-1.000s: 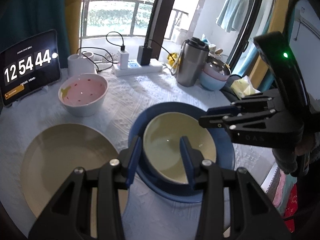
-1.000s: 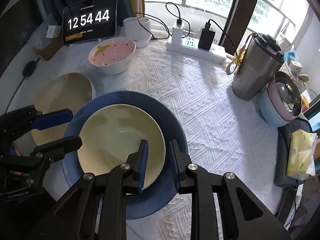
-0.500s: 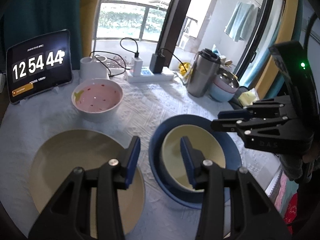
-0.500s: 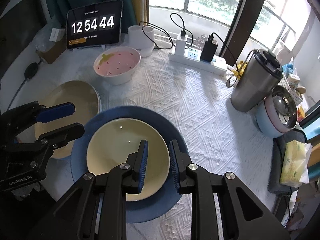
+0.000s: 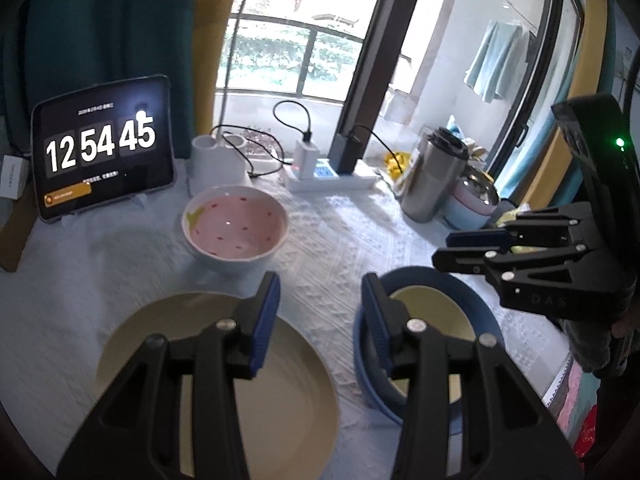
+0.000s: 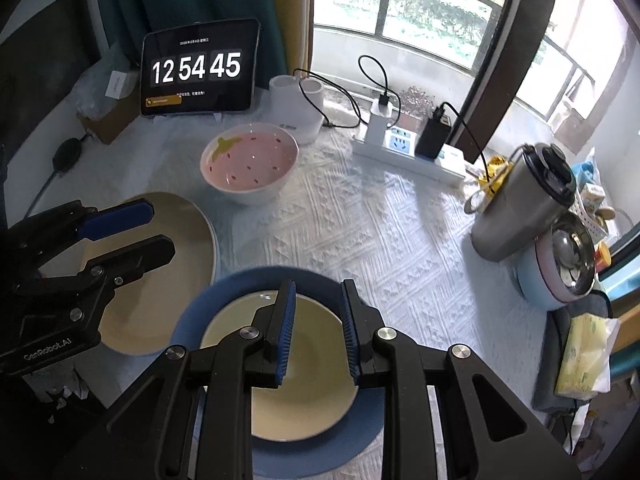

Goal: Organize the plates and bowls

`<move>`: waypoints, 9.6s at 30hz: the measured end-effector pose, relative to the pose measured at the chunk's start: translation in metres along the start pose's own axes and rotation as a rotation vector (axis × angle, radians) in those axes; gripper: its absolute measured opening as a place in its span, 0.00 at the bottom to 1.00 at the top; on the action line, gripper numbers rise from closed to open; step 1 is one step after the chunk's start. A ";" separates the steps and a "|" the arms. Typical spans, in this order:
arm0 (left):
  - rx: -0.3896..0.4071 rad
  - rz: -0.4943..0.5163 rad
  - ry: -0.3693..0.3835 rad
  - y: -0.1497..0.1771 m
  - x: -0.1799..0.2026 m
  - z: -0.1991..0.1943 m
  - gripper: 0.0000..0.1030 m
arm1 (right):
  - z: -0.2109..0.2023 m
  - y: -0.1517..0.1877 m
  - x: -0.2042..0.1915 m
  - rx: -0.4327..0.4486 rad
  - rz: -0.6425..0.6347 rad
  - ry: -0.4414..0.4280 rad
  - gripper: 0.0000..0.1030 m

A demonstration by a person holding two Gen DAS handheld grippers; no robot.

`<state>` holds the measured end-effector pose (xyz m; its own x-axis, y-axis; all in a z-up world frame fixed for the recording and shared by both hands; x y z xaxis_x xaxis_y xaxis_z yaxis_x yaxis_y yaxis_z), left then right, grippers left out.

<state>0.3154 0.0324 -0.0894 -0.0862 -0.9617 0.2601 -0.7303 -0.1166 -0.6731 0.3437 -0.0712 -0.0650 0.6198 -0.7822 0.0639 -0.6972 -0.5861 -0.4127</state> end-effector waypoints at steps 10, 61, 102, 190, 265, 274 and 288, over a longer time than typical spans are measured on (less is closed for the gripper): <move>-0.018 -0.068 0.003 -0.001 -0.030 0.008 0.43 | 0.007 -0.026 -0.013 0.018 -0.008 -0.018 0.23; -0.108 -0.423 -0.067 -0.022 -0.134 0.090 0.43 | 0.139 -0.120 -0.019 -0.127 0.154 -0.113 0.23; -0.163 -0.346 -0.073 -0.005 -0.120 0.122 0.41 | 0.176 -0.122 -0.048 -0.190 0.098 -0.120 0.14; -0.014 -0.073 0.081 0.004 0.045 0.018 0.41 | -0.011 0.002 0.019 0.080 0.238 -0.091 0.14; -0.104 0.091 0.012 0.063 0.070 0.036 0.51 | 0.021 0.090 0.023 0.012 0.326 -0.142 0.24; -0.104 0.092 0.011 0.062 0.069 0.037 0.51 | 0.006 0.094 0.034 0.080 0.316 -0.060 0.33; -0.049 0.008 0.003 0.050 0.043 0.015 0.51 | -0.013 0.105 0.062 0.185 0.369 -0.028 0.33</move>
<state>0.2850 -0.0184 -0.1221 -0.0940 -0.9617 0.2575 -0.7617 -0.0971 -0.6406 0.3044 -0.1839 -0.0929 0.3512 -0.9253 -0.1428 -0.7995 -0.2170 -0.5602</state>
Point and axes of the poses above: each gripper's, at about its wrist camera, not at the fingertips, and z roughly the way its jaws point, x to its right, y to its underside, the point moved 10 cm from there along z, roughly the way its jaws point, and after that the axes turned 6 degrees about -x, right-handed, at the moved point
